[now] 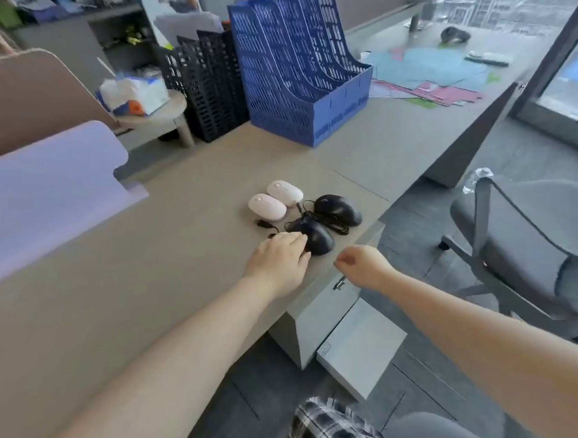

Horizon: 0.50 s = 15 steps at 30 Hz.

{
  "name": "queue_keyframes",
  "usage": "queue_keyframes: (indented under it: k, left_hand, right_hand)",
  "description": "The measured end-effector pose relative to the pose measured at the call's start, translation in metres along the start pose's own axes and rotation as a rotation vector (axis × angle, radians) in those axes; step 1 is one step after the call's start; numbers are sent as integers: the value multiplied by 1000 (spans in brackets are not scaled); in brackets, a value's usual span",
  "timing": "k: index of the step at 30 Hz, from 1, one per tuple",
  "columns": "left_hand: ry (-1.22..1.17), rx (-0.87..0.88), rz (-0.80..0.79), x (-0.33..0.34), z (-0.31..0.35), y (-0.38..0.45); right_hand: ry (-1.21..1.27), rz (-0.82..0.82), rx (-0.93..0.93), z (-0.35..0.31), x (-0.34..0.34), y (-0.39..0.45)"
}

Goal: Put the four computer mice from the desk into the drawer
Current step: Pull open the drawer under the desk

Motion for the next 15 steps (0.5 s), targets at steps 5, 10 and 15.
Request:
queue_keyframes:
  k: [5, 10, 15]
  left_hand:
    - [-69, -50, 115, 48, -9, -6]
    - [-48, -124, 226, 81, -26, -15]
    - [-68, -177, 288, 92, -23, -27]
  right_hand:
    - [64, 33, 56, 60, 43, 18]
    - [159, 29, 82, 107, 85, 37]
    - [384, -48, 182, 140, 119, 55]
Point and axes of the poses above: each hand's wrist, its own y-axis towards the middle knuckle, its own x-axis out of the palm, z = x × y, the point moved 7 cm from there along y, towards the middle knuckle, and after that the axes turned 1 degree about -x, right-handed, at the moved point
